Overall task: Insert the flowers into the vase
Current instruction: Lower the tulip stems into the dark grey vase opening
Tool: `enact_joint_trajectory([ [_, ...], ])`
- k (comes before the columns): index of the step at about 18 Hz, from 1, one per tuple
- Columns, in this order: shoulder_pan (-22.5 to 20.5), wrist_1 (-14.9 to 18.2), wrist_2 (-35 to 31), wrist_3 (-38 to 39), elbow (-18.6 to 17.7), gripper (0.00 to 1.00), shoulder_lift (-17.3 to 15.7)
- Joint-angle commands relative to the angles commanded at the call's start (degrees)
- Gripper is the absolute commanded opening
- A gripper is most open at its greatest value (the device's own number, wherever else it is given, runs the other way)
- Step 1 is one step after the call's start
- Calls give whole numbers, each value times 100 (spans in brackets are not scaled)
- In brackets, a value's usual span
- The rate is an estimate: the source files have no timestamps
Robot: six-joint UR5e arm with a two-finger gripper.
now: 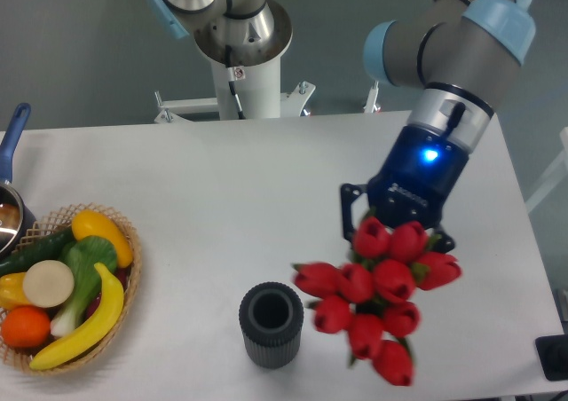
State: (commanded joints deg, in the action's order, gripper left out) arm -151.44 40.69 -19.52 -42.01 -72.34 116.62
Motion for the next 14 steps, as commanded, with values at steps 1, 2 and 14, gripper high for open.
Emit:
enact_joint_trajectory([
  [1, 44, 0, 184, -9, 70, 2, 70],
  [2, 62, 0, 333, -26, 80, 4, 106],
  [14, 176, 0, 370, -184, 1, 10, 510],
])
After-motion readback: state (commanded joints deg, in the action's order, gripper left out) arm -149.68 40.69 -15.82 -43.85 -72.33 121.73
